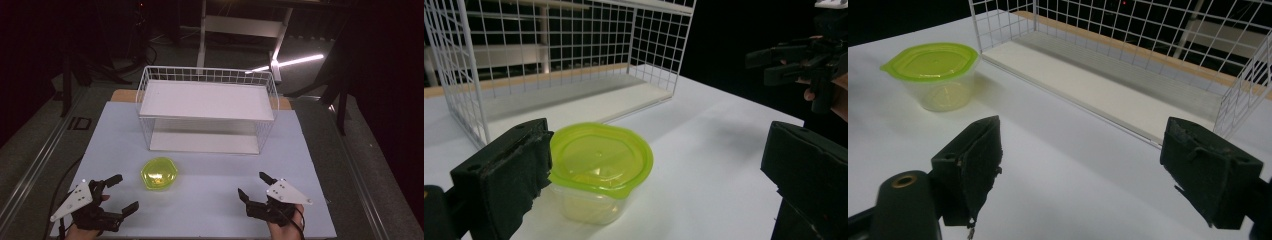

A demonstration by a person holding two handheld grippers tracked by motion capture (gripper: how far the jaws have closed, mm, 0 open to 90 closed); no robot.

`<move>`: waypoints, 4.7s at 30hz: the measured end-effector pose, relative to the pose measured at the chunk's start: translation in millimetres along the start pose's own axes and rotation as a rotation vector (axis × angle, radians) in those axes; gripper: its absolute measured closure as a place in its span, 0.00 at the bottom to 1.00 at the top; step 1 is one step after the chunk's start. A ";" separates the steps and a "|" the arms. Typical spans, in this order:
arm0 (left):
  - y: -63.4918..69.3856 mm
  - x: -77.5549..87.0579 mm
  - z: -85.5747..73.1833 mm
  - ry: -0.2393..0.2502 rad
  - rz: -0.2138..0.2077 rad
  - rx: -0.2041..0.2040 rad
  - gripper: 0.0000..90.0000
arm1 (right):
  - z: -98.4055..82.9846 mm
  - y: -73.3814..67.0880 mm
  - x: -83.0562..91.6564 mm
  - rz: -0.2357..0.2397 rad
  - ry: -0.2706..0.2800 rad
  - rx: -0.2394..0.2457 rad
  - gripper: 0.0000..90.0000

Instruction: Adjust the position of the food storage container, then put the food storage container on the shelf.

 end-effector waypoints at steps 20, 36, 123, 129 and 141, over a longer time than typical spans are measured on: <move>-7.7 1.7 -8.1 -0.166 0.174 -0.052 0.14 | 7.2 -6.6 2.9 0.031 0.029 -0.016 0.17; -19.0 -23.9 -35.8 -0.430 0.250 -0.105 0.97 | 8.6 -8.5 2.4 0.045 0.036 -0.011 0.17; -7.4 -188.5 -51.7 -0.473 0.081 0.040 1.00 | 0.4 -12.2 -4.0 0.083 -0.007 -0.001 0.17; -4.6 -162.1 -37.4 -0.406 0.034 0.043 0.90 | 0.8 -14.6 -4.9 0.089 -0.008 0.006 0.17; 8.7 -118.2 -13.6 -0.327 -0.034 0.065 0.51 | 2.1 -21.9 -7.5 0.106 -0.025 0.024 0.17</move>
Point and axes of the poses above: each handheld gripper's, and its own axes: x roughly backward along the jaws, z roughly out of its top, y roughly to its right, the point moved 3 cm from there along -x, roughly forward along the jaws, and after that the axes turned 10 degrees about y, right-handed, at the moved point
